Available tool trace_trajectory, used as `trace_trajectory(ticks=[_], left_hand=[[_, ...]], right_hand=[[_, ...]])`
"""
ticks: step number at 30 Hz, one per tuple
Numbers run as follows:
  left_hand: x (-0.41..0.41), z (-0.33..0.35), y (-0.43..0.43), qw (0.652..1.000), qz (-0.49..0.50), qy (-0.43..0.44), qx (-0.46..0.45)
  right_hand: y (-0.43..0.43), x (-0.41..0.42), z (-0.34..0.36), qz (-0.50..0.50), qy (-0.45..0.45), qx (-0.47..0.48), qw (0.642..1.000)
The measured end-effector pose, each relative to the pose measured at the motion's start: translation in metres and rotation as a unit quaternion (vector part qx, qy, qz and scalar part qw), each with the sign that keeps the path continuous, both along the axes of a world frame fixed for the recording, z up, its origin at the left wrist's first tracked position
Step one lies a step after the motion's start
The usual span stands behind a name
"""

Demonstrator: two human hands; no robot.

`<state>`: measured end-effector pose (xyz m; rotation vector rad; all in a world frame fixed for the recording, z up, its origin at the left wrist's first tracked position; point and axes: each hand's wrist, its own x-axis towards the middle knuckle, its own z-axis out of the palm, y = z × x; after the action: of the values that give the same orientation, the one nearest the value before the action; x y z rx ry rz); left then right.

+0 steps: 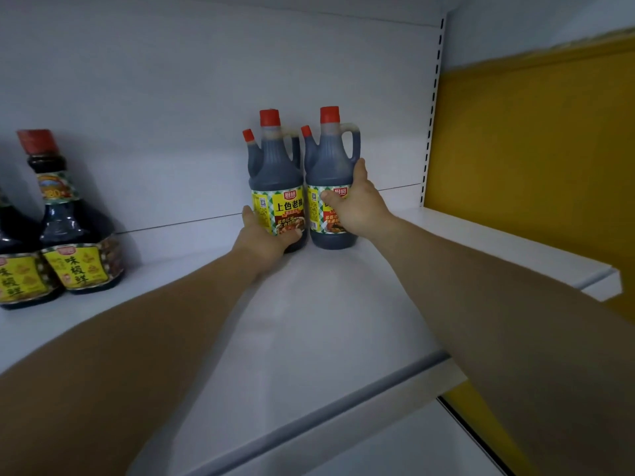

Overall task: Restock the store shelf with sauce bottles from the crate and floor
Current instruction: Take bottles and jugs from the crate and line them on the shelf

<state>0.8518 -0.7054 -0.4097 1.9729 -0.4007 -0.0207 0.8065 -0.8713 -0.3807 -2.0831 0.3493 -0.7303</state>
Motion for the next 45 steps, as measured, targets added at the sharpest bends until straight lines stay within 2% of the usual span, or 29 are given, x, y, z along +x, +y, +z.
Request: trace_trajectory(ticks=[9, 12, 17, 19, 21, 25, 28, 31, 35, 45], left_hand=[[0.031, -0.012, -0.009, 0.997, 0.037, -0.053, 0.042], [0.035, -0.017, -0.009, 0.996, 0.034, -0.068, 0.038], [0.034, -0.017, -0.006, 0.998, -0.002, -0.036, 0.042], [0.027, -0.013, 0.002, 0.995, -0.021, -0.010, 0.093], [0.014, -0.010, 0.012, 0.981, -0.055, -0.017, 0.183], [-0.037, 0.001, 0.037, 0.924, -0.125, -0.031, 0.360], [-0.083, 0.021, 0.058, 0.889, -0.154, -0.057, 0.427], [-0.137, 0.042, 0.080, 0.886, -0.184, -0.085, 0.418], [-0.211, 0.054, 0.106, 0.888, -0.218, -0.138, 0.380], [-0.372, 0.053, 0.123, 0.834, -0.321, -0.235, 0.382]], right_hand=[[-0.017, 0.026, 0.001, 0.035, 0.000, 0.034, 0.999], [-0.019, 0.029, 0.001, 0.014, -0.002, 0.016, 1.000], [-0.015, 0.025, 0.002, 0.002, 0.022, 0.019, 1.000], [-0.006, 0.012, 0.006, -0.001, 0.049, 0.028, 0.998], [0.002, -0.006, 0.009, -0.007, 0.073, 0.024, 0.997], [0.024, -0.066, 0.020, -0.009, 0.144, -0.029, 0.989], [0.043, -0.118, 0.040, -0.005, 0.203, -0.088, 0.975], [0.068, -0.172, 0.059, -0.009, 0.257, -0.148, 0.955], [0.101, -0.256, 0.075, -0.031, 0.276, -0.191, 0.942], [0.147, -0.456, 0.065, -0.143, 0.334, -0.215, 0.907]])
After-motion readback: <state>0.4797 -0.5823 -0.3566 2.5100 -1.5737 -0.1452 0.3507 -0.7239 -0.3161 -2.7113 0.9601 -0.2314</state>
